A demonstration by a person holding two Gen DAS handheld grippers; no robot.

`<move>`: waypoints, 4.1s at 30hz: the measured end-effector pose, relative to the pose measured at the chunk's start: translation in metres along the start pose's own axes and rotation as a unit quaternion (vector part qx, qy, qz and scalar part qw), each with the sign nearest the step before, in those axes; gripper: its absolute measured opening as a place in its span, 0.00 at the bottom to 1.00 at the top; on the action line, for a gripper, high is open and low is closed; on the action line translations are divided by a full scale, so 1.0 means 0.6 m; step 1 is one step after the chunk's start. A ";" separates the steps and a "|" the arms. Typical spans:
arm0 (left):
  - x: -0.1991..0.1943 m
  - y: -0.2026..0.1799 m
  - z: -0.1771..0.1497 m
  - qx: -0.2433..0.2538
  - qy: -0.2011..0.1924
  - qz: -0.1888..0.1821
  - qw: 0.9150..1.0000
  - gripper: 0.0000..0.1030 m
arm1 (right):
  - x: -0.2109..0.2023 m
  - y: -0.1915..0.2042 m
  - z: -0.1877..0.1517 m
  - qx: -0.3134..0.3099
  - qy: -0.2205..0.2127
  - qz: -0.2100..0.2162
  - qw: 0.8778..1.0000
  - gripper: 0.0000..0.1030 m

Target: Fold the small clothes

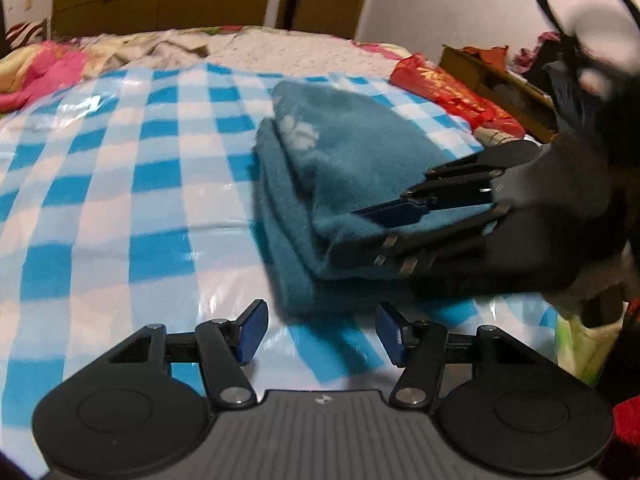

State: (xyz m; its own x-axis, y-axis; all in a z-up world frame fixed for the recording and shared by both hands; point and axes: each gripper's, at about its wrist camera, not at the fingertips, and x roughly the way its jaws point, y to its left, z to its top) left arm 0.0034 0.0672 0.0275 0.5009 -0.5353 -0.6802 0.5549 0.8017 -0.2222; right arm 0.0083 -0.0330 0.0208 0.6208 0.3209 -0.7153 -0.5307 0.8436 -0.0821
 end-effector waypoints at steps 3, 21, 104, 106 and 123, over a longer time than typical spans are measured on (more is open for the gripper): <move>0.016 -0.002 0.029 0.030 -0.026 -0.009 0.999 0.65 | -0.029 -0.051 0.020 0.129 -0.010 0.023 0.991 0.20; 0.166 0.100 0.167 0.043 -0.087 0.084 0.992 0.58 | -0.089 -0.130 0.072 0.245 -0.089 0.063 0.963 0.19; 0.040 -0.127 -0.016 -0.104 0.018 0.196 0.975 0.88 | -0.114 -0.105 -0.200 0.297 -0.012 -0.074 0.952 0.38; 0.045 -0.127 -0.017 -0.105 0.025 0.209 0.972 0.90 | -0.115 -0.103 -0.201 0.294 -0.012 -0.077 0.953 0.38; 0.048 -0.129 -0.020 -0.101 0.026 0.224 0.969 1.00 | -0.112 -0.105 -0.207 0.285 -0.005 -0.099 0.953 0.42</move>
State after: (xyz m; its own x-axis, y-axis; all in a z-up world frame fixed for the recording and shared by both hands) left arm -0.0334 -0.0071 0.0168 0.6238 -0.1109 -0.7737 0.1452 0.9891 -0.0247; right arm -0.0718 -0.1610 -0.0120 0.6840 0.1327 -0.7173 -0.0049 0.9841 0.1774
